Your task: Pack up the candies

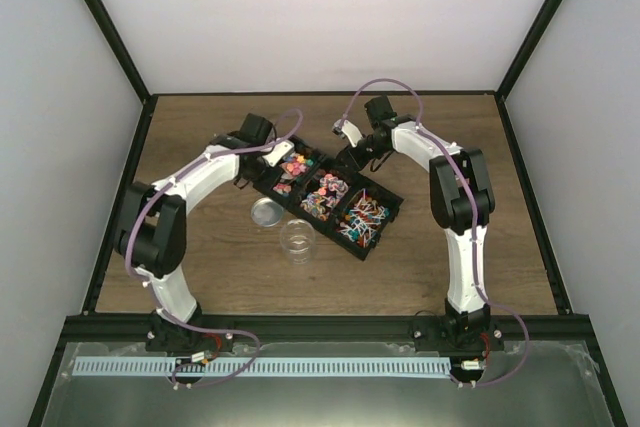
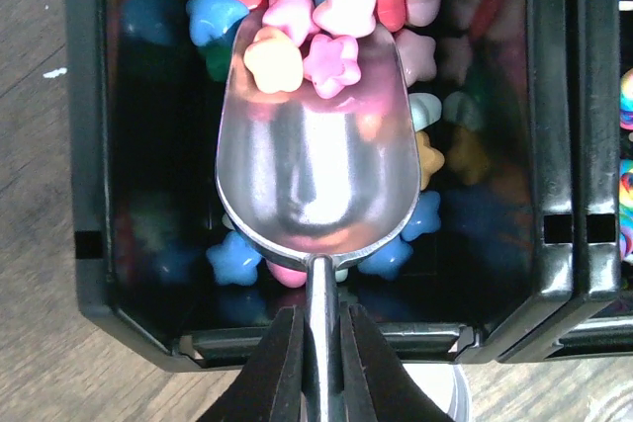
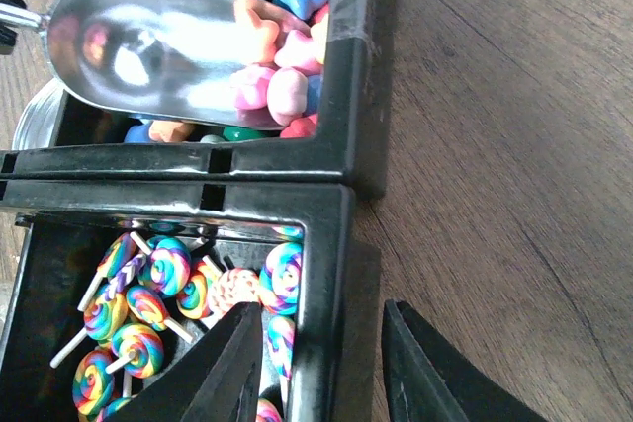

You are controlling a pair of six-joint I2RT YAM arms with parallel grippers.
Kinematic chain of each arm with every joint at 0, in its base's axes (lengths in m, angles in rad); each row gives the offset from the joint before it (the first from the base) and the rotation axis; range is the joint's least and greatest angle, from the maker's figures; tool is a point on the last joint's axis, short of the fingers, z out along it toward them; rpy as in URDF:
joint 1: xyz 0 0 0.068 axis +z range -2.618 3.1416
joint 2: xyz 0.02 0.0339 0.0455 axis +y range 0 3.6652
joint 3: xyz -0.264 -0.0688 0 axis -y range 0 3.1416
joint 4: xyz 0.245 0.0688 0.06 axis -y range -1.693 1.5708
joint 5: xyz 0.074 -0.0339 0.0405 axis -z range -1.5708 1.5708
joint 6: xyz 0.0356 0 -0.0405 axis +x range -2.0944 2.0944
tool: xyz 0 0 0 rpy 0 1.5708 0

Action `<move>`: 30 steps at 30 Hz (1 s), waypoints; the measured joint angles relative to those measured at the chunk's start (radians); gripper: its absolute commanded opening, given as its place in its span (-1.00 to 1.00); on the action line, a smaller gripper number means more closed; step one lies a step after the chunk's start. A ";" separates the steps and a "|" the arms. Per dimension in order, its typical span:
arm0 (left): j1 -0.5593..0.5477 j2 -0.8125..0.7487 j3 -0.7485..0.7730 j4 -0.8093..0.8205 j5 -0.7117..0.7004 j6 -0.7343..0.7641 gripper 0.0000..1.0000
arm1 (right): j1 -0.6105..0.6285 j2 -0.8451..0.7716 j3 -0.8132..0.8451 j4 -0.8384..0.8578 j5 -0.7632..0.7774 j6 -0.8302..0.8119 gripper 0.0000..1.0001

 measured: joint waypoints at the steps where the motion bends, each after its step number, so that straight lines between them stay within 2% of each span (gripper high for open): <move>1: 0.000 -0.006 -0.022 0.033 0.006 0.000 -0.92 | 0.000 0.000 0.000 0.000 0.000 -0.002 -0.30; 11: 0.001 -0.046 -0.196 0.305 0.049 -0.013 -0.92 | 0.000 0.000 0.000 0.000 0.002 -0.013 -0.33; 18: 0.015 -0.151 -0.360 0.442 0.082 -0.014 -0.92 | 0.000 0.000 0.000 -0.002 0.013 -0.020 -0.33; 30: 0.017 -0.111 -0.390 0.587 0.105 -0.011 -0.92 | -0.001 0.000 0.000 -0.025 0.020 -0.067 -0.35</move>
